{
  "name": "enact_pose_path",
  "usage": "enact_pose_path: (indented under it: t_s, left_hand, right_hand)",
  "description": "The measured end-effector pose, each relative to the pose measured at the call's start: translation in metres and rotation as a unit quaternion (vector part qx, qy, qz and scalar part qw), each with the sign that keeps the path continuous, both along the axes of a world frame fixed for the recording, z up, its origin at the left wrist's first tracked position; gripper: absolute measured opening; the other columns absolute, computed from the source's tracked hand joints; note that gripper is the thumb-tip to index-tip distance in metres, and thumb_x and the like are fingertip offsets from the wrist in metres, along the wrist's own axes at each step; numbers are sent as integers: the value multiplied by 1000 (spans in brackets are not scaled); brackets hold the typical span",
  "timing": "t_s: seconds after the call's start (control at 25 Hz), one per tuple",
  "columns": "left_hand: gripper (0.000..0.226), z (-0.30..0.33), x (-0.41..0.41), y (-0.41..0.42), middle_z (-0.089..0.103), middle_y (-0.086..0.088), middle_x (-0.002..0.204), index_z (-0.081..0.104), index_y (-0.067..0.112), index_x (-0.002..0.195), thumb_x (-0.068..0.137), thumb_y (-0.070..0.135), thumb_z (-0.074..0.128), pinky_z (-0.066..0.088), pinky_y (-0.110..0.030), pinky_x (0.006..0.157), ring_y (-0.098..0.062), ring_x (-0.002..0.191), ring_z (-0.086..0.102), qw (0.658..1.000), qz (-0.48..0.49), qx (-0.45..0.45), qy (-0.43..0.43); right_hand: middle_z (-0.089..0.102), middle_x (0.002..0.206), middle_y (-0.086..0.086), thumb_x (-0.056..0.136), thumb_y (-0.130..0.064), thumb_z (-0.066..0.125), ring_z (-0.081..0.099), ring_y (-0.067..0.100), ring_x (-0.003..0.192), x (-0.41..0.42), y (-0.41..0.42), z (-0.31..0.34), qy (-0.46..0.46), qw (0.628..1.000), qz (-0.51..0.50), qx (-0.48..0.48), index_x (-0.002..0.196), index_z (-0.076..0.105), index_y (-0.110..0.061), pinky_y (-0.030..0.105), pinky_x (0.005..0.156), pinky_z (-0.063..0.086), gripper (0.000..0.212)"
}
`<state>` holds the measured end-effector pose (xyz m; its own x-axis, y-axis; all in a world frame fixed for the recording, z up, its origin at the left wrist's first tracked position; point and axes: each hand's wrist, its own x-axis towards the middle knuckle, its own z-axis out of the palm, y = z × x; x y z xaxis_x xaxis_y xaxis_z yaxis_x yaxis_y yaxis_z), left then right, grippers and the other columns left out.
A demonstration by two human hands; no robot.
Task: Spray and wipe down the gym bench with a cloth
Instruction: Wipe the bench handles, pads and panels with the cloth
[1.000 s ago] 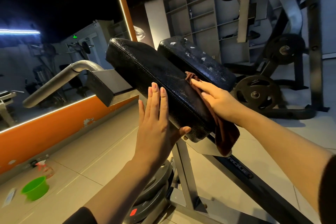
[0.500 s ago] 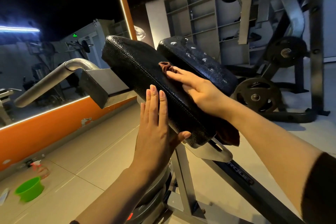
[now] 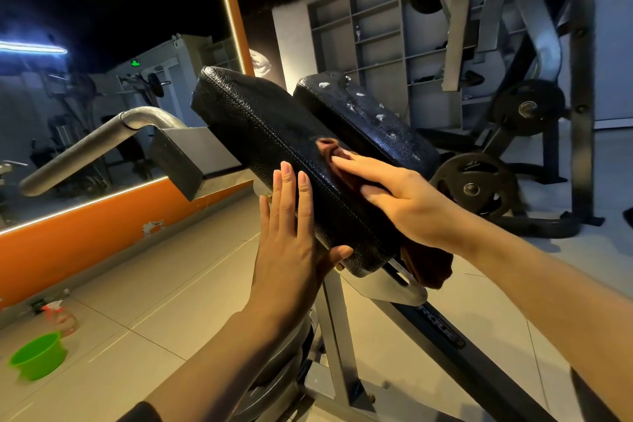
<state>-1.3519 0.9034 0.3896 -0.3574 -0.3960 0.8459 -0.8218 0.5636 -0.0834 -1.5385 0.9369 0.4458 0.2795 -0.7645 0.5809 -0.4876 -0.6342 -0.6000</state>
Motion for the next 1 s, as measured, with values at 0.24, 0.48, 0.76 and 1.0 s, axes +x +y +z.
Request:
enact_pose_path:
  t_s: [0.24, 0.48, 0.76, 1.0]
  left_hand:
    - [91, 6, 4, 9, -2, -12, 160, 7, 8, 153, 89, 70, 22, -9, -35, 119, -20, 148, -11, 1000, 20, 2, -22]
    - [90, 9, 6, 12, 0, -12, 161, 5, 11, 154, 88, 70, 27, -10, -35, 118, -18, 147, -12, 999, 28, 11, -36]
    - [94, 12, 10, 19, -3, -8, 161, 3, 14, 154, 82, 69, 29, -2, -46, 119, -14, 147, -15, 998, 21, 36, -45]
    - [105, 11, 1, 24, 2, -16, 160, 8, 4, 153, 82, 81, 18, -1, -50, 116, -26, 148, -5, 998, 51, 31, -37]
  right_hand:
    - [30, 156, -7, 101, -6, 40, 24, 11, 144, -8, -30, -3, 5, 995, -95, -15, 146, 40, -28, 31, 119, 20, 50]
    - [66, 111, 3, 87, -14, 68, 59, 20, 106, -40, -15, 22, 29, 951, -301, -56, 111, 65, -16, 21, 82, 45, 25]
    - [64, 114, 1, 90, -22, 65, 56, 17, 108, -2, 14, 44, -38, 990, -96, 91, 107, 70, -15, 29, 92, 45, 19]
    - [16, 160, -5, 102, -31, 42, 16, 20, 145, 15, -2, -3, 5, 993, -115, 13, 145, 36, -32, 40, 114, 15, 44]
